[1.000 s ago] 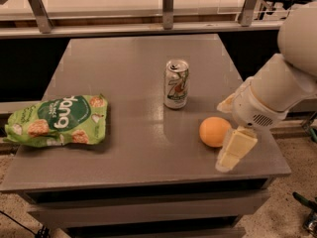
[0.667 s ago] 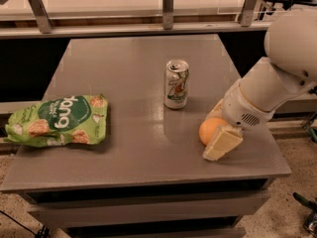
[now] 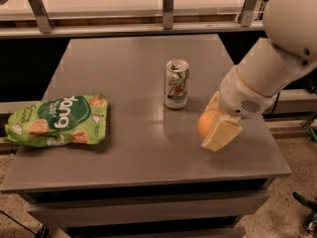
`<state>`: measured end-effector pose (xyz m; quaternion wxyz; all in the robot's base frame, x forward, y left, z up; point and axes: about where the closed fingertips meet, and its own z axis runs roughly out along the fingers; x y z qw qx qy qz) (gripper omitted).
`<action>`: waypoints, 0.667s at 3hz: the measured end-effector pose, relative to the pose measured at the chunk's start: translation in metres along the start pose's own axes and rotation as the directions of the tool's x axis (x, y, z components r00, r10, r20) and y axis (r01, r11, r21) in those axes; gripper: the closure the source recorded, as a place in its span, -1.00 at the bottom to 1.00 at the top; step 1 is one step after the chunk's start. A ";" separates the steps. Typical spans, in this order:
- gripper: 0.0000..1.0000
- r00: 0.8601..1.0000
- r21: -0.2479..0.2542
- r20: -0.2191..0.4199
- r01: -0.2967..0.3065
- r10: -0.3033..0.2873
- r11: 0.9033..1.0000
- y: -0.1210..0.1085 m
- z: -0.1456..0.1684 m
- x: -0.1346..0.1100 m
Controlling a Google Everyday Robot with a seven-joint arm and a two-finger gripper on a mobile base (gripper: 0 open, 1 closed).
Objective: Pick orange
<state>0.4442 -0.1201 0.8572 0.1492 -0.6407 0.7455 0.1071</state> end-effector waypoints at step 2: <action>1.00 0.998 0.023 -0.022 0.055 -0.054 0.998 0.001 -0.054 -0.020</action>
Offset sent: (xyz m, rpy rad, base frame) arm -0.0025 0.0003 0.0451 -0.0256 -0.0304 0.0337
